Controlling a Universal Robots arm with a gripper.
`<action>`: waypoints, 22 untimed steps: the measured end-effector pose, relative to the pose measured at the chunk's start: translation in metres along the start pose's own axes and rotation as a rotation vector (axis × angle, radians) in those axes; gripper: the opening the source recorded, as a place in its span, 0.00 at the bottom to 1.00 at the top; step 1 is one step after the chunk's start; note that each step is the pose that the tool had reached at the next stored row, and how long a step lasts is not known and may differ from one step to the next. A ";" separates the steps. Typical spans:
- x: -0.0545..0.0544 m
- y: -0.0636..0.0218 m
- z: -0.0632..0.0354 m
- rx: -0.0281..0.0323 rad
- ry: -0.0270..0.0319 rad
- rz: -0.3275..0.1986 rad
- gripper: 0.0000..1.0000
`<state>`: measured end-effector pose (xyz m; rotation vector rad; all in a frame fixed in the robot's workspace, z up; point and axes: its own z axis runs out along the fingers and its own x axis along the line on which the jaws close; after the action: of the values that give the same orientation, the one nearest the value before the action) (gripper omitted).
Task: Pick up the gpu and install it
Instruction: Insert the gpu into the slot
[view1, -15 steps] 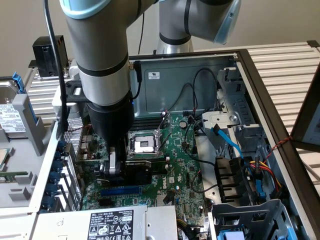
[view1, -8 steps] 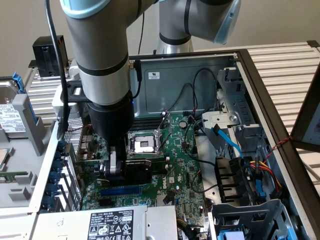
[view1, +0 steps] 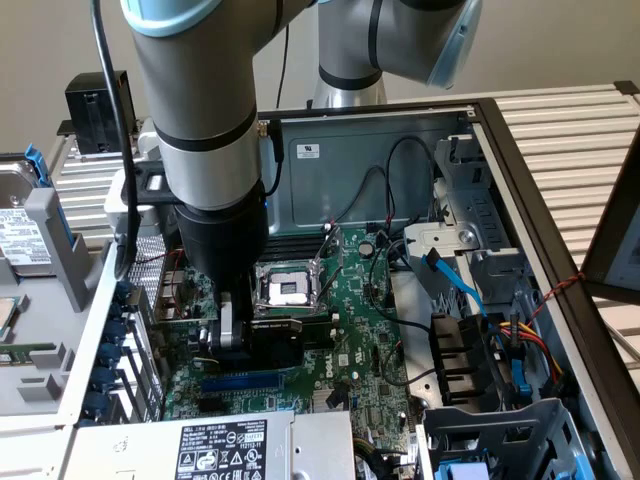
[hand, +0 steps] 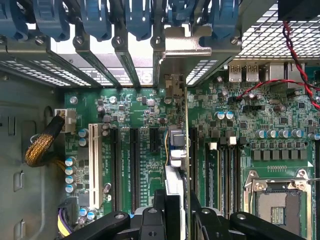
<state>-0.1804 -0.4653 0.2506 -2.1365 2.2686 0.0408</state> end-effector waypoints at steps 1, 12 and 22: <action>0.000 0.0000 0.0000 0.0000 0.0000 0.000 0.28; 0.000 0.0000 0.0002 -0.0005 0.0003 -0.007 0.28; -0.001 0.0002 0.0040 -0.0009 0.0006 -0.007 0.28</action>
<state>-0.1806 -0.4640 0.2466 -2.1455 2.2613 0.0410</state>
